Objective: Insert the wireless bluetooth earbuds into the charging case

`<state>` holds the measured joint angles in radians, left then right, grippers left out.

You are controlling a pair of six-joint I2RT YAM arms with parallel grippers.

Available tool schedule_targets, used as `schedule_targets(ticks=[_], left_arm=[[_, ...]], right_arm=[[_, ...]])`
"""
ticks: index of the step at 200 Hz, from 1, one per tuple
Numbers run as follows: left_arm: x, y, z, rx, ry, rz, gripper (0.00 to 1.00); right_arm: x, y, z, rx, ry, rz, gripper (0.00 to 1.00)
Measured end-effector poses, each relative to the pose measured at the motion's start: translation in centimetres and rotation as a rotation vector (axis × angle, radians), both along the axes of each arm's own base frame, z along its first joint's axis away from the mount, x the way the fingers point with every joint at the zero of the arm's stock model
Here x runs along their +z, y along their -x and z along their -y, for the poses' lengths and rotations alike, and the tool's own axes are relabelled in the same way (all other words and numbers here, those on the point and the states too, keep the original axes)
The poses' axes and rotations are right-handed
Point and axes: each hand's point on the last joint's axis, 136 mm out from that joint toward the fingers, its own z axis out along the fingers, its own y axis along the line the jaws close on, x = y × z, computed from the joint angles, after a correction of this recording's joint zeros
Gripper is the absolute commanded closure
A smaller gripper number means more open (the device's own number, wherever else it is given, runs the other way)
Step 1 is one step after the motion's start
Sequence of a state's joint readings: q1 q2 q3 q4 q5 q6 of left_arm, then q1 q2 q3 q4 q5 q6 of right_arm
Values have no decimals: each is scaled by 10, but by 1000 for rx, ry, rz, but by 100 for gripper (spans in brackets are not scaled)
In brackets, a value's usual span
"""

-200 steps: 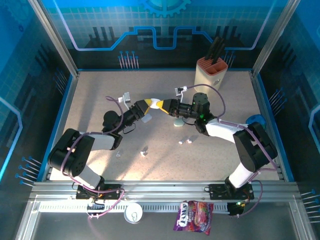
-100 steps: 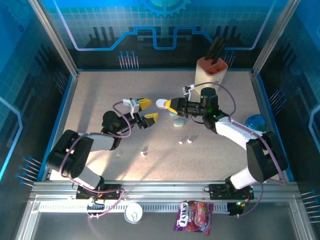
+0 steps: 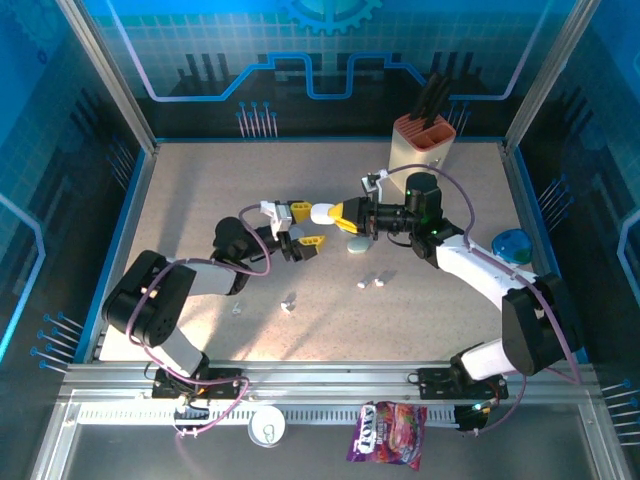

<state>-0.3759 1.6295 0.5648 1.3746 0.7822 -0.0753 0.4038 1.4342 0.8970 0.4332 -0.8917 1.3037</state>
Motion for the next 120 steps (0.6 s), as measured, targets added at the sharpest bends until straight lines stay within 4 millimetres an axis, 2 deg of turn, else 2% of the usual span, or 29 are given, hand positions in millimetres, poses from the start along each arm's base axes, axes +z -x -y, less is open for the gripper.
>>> schedule_targets(ticks=[38, 63, 120], left_arm=[[3, 3, 10, -38, 7, -6, 47], [8, 2, 12, -44, 18, -14, 49], [9, 1, 12, -47, 28, -36, 47]], right_arm=[[7, 1, -1, 6, -23, 6, 100], [9, 1, -1, 7, -32, 16, 100], [-6, 5, 1, 7, -23, -17, 100]])
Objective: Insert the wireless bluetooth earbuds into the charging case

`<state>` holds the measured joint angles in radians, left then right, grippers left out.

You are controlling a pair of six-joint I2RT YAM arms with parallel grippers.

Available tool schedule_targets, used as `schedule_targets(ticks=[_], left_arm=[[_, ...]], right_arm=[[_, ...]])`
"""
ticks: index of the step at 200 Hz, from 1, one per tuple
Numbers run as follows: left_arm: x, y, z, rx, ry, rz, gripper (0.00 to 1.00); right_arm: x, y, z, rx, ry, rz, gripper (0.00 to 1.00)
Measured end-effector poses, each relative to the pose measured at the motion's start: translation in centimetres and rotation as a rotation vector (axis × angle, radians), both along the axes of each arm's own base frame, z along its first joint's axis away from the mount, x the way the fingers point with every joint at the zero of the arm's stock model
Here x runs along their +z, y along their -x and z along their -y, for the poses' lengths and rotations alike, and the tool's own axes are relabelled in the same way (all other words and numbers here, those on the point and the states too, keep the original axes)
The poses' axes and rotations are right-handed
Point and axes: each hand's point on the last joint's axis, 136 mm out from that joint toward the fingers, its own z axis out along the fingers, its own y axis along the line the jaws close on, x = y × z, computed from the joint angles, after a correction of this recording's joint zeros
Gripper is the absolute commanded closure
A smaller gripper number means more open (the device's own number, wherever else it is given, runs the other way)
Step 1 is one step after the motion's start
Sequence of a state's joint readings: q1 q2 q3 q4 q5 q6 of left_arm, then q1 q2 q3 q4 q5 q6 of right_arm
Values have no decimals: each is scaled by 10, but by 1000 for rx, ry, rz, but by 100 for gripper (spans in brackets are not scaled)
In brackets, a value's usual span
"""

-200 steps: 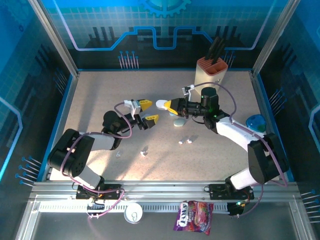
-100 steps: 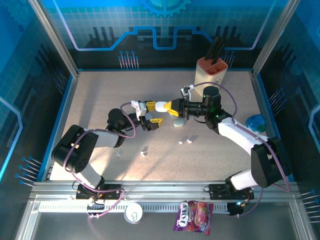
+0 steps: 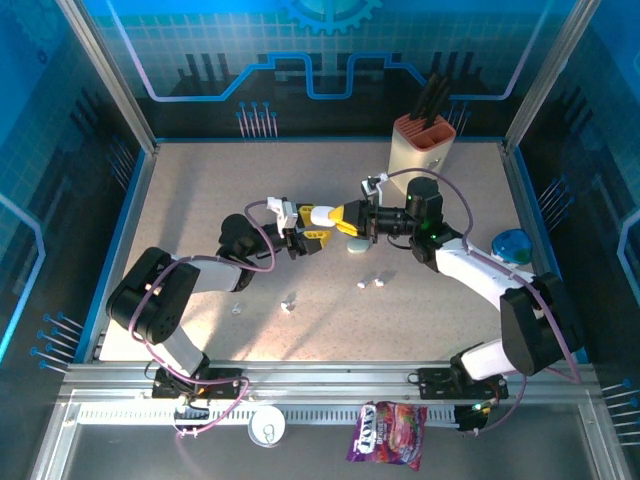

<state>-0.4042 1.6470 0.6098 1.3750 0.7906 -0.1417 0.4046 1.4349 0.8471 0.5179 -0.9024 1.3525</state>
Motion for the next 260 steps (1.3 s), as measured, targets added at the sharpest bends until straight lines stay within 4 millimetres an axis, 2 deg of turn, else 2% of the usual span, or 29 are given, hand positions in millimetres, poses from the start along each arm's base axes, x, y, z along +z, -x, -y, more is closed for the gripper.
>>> schedule_targets(ticks=[72, 137, 156, 175, 189, 224, 260], left_arm=[[5, -2, 1, -4, 16, -24, 50], [5, -2, 2, -9, 20, -37, 67], [5, -2, 2, -12, 19, -38, 68], [4, -2, 2, -13, 18, -38, 68], [3, -1, 3, -17, 16, -42, 68], [3, 1, 5, -23, 12, -30, 68], [0, 5, 5, -33, 4, -29, 68]], right_arm=[[-4, -3, -2, 4, -7, -5, 100], [-3, -3, -2, 12, -18, -7, 99], [-4, -3, -1, 12, -19, -10, 90], [-4, -3, -1, 11, -18, -10, 62], [-5, -3, -1, 9, -14, -5, 50], [-13, -11, 10, -37, 15, 8, 34], [-8, -13, 31, -89, 72, 113, 27]])
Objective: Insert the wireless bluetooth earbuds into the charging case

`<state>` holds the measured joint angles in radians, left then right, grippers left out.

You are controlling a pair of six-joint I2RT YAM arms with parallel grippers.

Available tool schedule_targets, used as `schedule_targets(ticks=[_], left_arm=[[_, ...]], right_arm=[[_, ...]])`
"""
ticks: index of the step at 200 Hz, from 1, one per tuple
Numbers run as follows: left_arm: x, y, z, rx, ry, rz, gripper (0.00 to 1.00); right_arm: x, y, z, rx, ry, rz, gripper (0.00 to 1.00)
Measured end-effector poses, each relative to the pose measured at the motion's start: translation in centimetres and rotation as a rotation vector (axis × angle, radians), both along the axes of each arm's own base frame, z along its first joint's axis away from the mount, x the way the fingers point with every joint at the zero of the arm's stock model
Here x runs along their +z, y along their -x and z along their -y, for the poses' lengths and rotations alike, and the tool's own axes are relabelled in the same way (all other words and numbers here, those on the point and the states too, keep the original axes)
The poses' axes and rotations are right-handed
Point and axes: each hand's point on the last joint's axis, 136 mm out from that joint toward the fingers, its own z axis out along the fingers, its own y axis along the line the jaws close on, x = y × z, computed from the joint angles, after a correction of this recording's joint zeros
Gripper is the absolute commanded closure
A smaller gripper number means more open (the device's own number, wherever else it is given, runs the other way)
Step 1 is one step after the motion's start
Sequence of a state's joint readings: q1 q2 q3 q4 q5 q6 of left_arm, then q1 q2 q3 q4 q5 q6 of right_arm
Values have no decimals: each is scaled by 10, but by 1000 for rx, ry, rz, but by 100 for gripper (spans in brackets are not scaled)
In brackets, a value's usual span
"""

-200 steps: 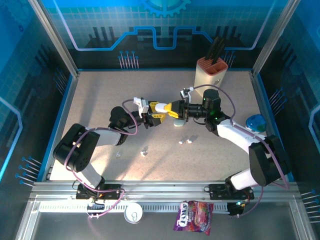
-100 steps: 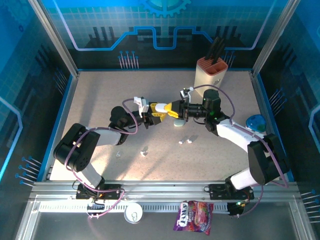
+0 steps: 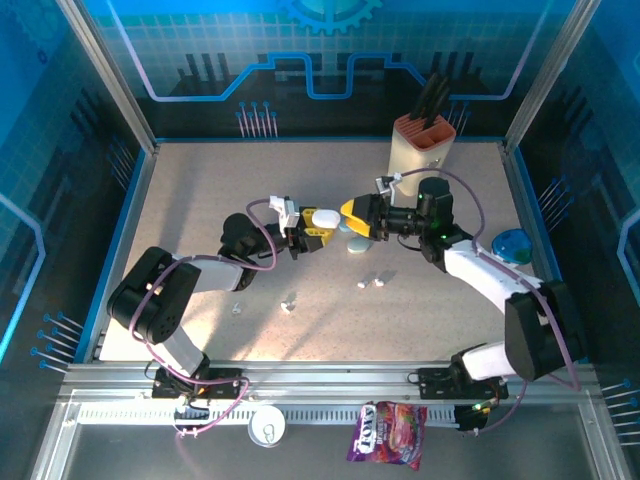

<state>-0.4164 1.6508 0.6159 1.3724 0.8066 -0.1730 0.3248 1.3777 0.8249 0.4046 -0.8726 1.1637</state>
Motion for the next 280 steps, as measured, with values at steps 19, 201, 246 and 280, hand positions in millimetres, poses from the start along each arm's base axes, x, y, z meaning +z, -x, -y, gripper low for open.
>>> schedule_targets(ticks=[19, 201, 246, 280], left_arm=[[-6, 4, -1, -5, -13, 0, 67], [-6, 15, 3, -12, -11, 2, 68], [-7, 13, 2, 5, -17, 19, 67], [-13, 17, 2, -4, -32, 24, 67]], right_arm=[[4, 0, 9, -32, 101, 101, 24], [6, 18, -25, 144, 824, 974, 9], [10, 13, -18, 82, 810, 963, 11], [26, 1, -2, -36, 785, 952, 13]])
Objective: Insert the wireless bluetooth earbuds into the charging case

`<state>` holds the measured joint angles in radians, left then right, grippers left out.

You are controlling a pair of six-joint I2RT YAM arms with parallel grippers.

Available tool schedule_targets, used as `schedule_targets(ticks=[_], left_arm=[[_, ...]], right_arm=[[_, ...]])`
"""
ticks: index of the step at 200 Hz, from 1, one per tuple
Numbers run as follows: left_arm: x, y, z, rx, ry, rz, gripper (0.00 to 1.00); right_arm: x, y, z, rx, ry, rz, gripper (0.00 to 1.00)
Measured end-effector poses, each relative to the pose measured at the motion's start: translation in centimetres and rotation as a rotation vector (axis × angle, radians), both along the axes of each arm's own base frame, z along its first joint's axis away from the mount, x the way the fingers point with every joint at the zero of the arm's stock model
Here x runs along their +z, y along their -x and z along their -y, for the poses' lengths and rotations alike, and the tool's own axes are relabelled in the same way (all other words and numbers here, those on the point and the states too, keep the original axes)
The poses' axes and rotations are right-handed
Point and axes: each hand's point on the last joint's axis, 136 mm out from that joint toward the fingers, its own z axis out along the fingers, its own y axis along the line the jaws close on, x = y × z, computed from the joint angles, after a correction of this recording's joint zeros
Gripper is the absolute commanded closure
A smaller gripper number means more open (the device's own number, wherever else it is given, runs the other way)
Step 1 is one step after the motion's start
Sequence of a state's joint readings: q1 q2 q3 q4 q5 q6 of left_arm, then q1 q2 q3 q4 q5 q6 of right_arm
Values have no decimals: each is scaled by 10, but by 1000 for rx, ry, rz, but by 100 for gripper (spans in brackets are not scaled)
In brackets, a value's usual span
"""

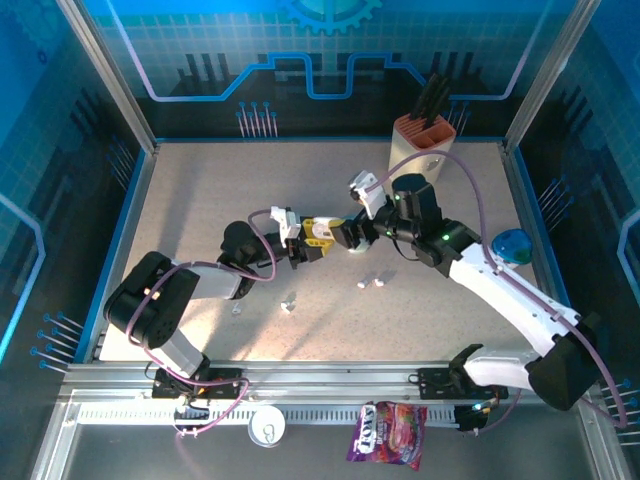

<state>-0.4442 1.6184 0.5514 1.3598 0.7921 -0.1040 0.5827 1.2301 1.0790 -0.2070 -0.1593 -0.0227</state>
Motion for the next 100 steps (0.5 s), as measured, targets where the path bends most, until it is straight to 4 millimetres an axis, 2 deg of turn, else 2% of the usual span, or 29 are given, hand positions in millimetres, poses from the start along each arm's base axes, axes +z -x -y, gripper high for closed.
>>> schedule_targets(ticks=[25, 53, 78, 100], left_arm=[[0, 2, 1, -9, -2, 7, 67], [0, 2, 1, -8, -4, 12, 67], [-3, 3, 0, 2, -10, 27, 65], [-5, 2, -1, 11, -12, 25, 65]], right_arm=[[-2, -10, 16, -75, -27, -22, 13], [-2, -8, 26, -111, -74, -53, 15], [1, -7, 43, -171, -139, -81, 19], [-8, -8, 63, -260, -217, -173, 24]])
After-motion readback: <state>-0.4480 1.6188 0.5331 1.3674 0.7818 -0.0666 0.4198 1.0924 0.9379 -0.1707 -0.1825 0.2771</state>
